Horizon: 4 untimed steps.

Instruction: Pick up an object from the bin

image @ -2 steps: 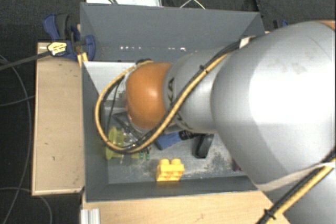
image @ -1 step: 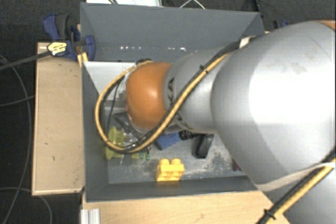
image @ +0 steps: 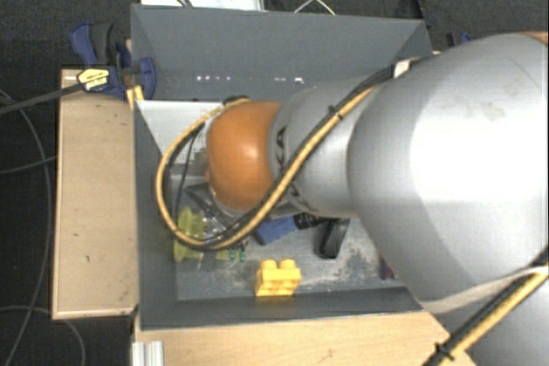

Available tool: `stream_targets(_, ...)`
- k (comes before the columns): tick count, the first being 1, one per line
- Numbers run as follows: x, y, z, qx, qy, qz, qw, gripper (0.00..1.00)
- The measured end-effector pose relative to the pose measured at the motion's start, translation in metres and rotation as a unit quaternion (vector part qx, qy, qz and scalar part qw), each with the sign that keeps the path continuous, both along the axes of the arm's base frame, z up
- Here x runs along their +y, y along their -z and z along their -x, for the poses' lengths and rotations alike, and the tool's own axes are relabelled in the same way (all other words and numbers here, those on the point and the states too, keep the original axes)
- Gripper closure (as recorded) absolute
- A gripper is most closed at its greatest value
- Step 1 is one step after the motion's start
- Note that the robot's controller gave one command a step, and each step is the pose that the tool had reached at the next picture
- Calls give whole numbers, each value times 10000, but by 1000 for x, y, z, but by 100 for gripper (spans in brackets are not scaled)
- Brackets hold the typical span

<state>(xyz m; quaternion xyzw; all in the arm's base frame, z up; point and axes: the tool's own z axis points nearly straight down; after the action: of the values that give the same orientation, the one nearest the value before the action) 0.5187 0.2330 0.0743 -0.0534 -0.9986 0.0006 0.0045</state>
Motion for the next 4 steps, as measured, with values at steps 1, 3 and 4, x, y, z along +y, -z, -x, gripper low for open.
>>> stream_targets(1,-1,-20,2,28,2,10,10000,100)
stream_targets(3,1,-48,-2,-29,9,-16,10000,100)
stream_targets(4,1,-57,-1,-24,9,-14,10000,100)
